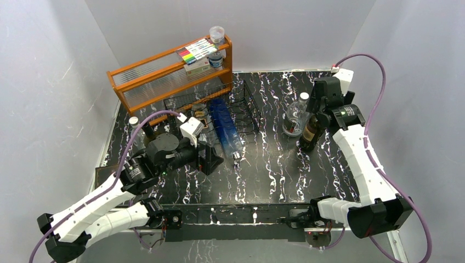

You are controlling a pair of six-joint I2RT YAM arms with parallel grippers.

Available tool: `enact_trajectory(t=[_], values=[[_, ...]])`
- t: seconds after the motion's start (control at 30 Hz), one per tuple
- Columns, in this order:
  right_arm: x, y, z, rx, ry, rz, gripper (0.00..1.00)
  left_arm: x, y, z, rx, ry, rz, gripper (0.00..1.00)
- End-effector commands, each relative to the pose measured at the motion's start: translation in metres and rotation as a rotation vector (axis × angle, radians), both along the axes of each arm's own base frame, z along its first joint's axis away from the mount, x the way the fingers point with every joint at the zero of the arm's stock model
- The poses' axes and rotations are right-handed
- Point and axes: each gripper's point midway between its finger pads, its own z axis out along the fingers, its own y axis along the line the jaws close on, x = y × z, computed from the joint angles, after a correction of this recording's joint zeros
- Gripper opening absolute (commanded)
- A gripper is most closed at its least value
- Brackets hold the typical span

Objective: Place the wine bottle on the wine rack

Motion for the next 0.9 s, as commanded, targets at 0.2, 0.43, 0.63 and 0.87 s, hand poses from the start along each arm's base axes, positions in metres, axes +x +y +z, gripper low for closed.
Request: enact_trajectory(t=[0.2,0.43,0.63,0.87], values=[[0.021,-0.002,-0.009,-0.044,-0.027,0.033,0.67,-0.002,-0.006,0.012,-0.067,0.031,0.008,0.98],[0.019,-0.004,-0.018,-0.029,-0.013,0.022,0.35,0.001,0.001,0.014,-0.087,0.032,0.054,0.98],[0.005,-0.008,0.01,-0.036,-0.039,0.032,0.0,0.001,-0.002,0.017,-0.084,0.014,0.036,0.98],[-0.018,0.005,0.053,0.047,-0.106,0.117,0.0,0.007,-0.012,0.029,-0.1,-0.026,0.013,0.98]])
